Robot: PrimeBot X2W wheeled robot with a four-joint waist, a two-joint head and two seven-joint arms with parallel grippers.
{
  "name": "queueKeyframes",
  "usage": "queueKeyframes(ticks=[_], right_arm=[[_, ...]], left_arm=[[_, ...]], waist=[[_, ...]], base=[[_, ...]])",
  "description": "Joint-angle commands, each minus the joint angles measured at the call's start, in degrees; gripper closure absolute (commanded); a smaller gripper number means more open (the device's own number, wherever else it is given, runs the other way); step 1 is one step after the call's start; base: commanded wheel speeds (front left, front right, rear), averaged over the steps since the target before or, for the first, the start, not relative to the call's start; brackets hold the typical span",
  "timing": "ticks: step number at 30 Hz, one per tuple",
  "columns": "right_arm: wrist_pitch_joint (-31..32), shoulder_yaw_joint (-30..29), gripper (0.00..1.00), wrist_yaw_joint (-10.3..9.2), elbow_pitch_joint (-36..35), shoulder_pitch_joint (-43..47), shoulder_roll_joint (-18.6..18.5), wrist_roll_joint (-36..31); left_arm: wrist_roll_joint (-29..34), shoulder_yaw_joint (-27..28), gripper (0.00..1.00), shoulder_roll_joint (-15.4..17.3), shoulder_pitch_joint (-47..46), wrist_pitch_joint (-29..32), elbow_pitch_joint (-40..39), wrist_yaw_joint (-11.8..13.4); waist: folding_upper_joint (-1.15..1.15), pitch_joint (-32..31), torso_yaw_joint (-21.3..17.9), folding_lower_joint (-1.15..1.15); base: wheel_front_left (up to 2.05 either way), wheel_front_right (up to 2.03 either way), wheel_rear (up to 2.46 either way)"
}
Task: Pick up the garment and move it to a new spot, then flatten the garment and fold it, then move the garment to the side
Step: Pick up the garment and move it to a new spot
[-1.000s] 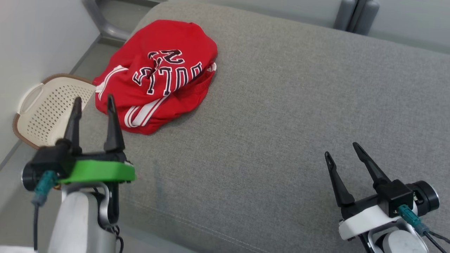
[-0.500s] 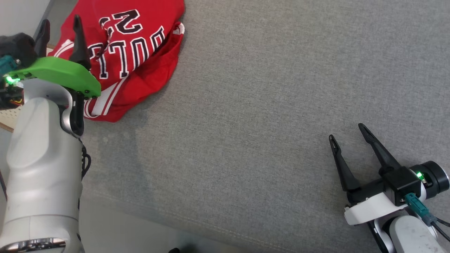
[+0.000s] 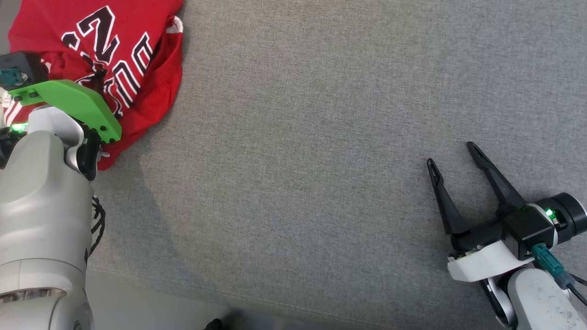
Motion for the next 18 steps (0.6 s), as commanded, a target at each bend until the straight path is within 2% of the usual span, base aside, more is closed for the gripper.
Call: queueKeyframes(ticks=[1, 4, 13, 18], right_arm=[[0.1, -0.4, 0.0, 0.01, 0.8, 0.0, -0.1, -0.3], [0.1, -0.2, 0.0, 0.01, 0.7, -0.2, 0.4, -0.1], [0.1, 0.4, 0.0, 0.01, 1.5, -0.5, 3.0, 0.9], [0.1, 0.7, 0.0, 0.01, 2.3, 0.9, 5.1, 1.5]], left_arm=[[0.1, -0.4, 1.0, 0.3, -0.2, 0.4, 1.1, -0.2], [-0.2, -1.0, 1.0, 1.0, -0.8, -0.5, 1.1, -0.7], [1.1, -2.3, 1.0, 4.7, -0.8, -13.8, -4.8, -1.0], [2.3, -4.0, 1.0, 6.2, 0.6, -15.5, -8.9, -1.1]], waist=[[0.0, -0.4, 0.0, 0.0], [0.0, -1.4, -0.3, 0.0], [0.0, -7.7, -3.2, 0.0], [0.0, -12.8, -5.3, 0.0]], base=[[0.0, 0.0, 0.0], [0.0, 0.0, 0.0], [0.0, 0.0, 0.0], [0.0, 0.0, 0.0]])
